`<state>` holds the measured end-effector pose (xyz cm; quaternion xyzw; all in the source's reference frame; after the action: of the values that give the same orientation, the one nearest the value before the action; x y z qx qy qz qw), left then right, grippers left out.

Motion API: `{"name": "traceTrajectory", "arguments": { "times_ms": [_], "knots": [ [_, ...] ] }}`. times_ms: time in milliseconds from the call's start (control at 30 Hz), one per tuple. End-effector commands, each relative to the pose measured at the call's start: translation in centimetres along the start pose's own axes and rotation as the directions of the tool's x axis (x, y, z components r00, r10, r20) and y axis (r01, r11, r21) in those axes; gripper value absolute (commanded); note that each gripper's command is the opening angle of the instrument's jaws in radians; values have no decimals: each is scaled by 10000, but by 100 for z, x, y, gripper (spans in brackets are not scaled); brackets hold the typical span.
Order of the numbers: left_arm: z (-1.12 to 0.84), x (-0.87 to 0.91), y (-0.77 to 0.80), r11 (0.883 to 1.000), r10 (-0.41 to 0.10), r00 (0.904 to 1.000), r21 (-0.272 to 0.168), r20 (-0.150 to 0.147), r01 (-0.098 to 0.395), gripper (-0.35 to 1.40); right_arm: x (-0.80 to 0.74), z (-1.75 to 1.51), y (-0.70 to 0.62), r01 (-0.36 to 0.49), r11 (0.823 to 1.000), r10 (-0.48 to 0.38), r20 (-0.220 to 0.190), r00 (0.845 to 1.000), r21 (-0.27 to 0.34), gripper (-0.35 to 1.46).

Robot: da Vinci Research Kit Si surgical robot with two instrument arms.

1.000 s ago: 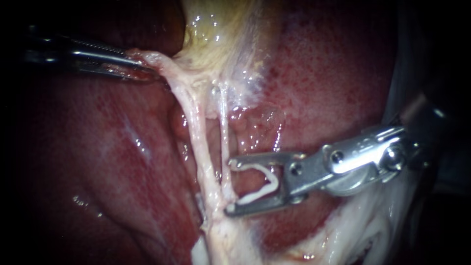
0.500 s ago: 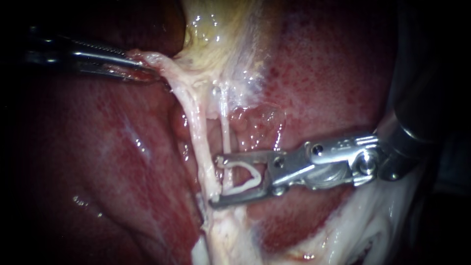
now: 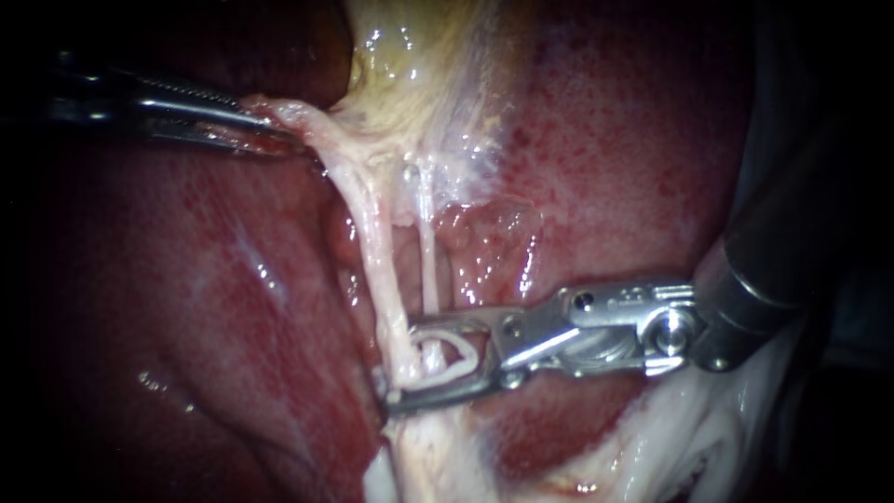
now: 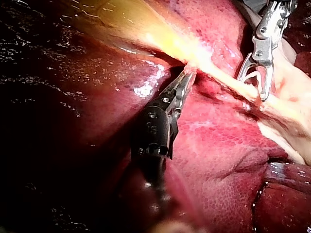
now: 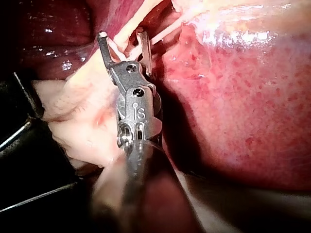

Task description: Clipping first clip left tube

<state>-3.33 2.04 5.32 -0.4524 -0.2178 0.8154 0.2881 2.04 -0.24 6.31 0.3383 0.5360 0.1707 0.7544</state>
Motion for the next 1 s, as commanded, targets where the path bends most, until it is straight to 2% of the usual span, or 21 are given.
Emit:
{"name": "traceTrajectory", "arguments": {
  "times_ms": [33, 133, 333, 467, 767, 867, 1000],
  "knots": [
    [0, 0, 0, 10000, -2, 10000, 3, -1, 2, -35, 1, 3, 0, -9, 10000, 9, -80, 10000, 11, 50],
    [1, 0, 0, 10000, -3, 10000, 5, -1, 3, -35, 6, 11, 0, -107, 9999, 108, -316, 9994, 45, 50],
    [2, 0, 0, 10000, 0, 10000, 16, -3, 0, -35, 15, 26, -9, -276, 9987, 297, -508, 9983, 418, 50],
    [3, 0, 0, 10000, 0, 10000, 20, -3, 0, -35, 20, 31, -23, -365, 9956, 418, -603, 9973, 863, 50],
    [3, -1, 0, 10000, 2, 10000, 18, -3, -2, -35, 31, 37, -56, -321, 9868, 400, -470, 9981, 1588, 49],
    [2, -1, 0, 10000, 3, 10000, 17, -2, -3, -35, 33, 37, -60, -306, 9858, 385, -452, 9982, 1649, 48],
    [2, -1, 0, 10000, 4, 10000, 17, -2, -4, -35, 35, 33, -57, -322, 9854, 404, -457, 9981, 1673, 41]
  ]
}}
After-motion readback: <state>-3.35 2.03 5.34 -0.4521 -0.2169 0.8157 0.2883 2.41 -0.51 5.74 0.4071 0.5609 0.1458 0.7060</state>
